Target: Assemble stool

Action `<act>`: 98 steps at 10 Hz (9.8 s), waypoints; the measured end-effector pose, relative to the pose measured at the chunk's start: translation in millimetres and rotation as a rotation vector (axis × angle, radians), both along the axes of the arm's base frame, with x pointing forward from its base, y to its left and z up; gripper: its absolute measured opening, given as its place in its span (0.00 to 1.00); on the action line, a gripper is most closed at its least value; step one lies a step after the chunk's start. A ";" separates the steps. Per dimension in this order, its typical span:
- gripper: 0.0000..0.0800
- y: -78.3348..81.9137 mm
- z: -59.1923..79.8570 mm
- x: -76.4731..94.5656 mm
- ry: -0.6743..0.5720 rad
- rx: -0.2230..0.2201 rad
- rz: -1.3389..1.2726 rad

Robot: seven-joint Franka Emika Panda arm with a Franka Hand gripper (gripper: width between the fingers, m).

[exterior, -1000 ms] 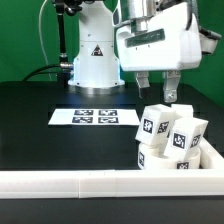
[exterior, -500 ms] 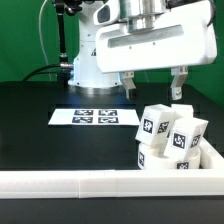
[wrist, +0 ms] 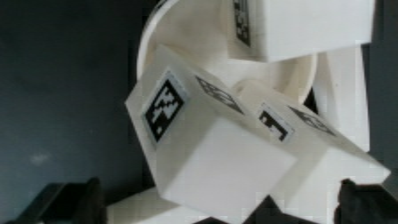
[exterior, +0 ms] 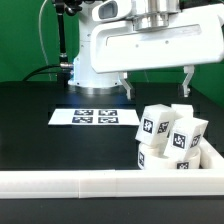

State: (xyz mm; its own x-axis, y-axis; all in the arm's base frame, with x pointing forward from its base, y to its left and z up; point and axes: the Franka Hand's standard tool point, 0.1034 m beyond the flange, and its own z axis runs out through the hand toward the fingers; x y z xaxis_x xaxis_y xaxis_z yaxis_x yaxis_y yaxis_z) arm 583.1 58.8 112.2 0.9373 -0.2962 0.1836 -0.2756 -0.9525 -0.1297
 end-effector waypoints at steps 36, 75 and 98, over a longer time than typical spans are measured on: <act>0.42 -15.5 -21.4 -2.5 0.175 -0.136 0.492; 0.81 7.7 -5.2 2.7 0.212 0.287 -1.343; 0.81 -6.3 -1.9 8.8 0.116 -0.202 0.815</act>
Offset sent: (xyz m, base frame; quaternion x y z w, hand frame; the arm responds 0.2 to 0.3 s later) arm 0.0017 0.0105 -0.0024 0.0629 -0.0090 -0.2197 0.9735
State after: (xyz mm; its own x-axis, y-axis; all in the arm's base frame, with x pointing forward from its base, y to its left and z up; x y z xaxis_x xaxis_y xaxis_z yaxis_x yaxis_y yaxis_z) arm 591.9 52.5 110.4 0.8598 0.5082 0.0493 0.5060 -0.8610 0.0512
